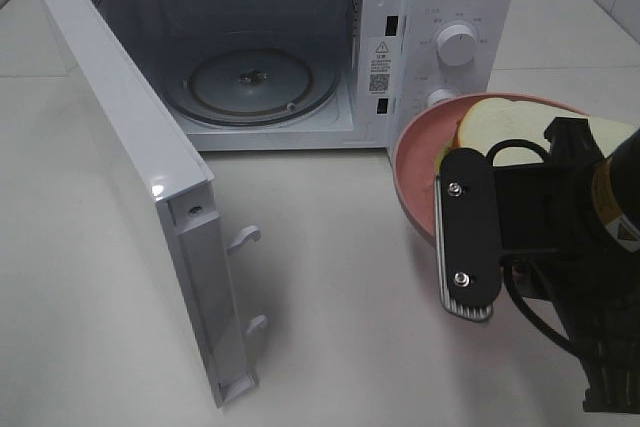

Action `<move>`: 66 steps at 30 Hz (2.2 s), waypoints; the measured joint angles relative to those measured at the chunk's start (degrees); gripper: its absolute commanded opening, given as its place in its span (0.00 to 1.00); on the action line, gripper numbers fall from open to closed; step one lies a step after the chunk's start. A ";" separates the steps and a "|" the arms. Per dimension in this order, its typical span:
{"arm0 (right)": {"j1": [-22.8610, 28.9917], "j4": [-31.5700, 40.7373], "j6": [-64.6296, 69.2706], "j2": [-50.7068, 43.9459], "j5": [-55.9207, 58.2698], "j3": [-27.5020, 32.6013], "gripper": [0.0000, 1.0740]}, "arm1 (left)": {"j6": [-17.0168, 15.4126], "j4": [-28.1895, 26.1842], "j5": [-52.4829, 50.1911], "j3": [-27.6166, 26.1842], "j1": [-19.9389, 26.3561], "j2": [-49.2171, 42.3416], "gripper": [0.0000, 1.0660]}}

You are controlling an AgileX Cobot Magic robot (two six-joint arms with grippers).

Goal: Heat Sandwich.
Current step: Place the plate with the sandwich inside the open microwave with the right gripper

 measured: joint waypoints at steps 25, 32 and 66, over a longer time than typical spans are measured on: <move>0.00 1.03 -14.38 0.00 -4.07 0.00 0.03 | 0.00 0.00 0.00 0.00 0.00 0.00 0.92; 0.00 2.58 -23.26 0.00 -4.81 0.00 0.03 | 0.00 0.00 0.00 0.00 0.00 0.00 0.92; -6.19 14.95 -51.05 0.06 -15.58 0.11 0.03 | 0.00 0.00 0.00 0.00 0.00 0.00 0.92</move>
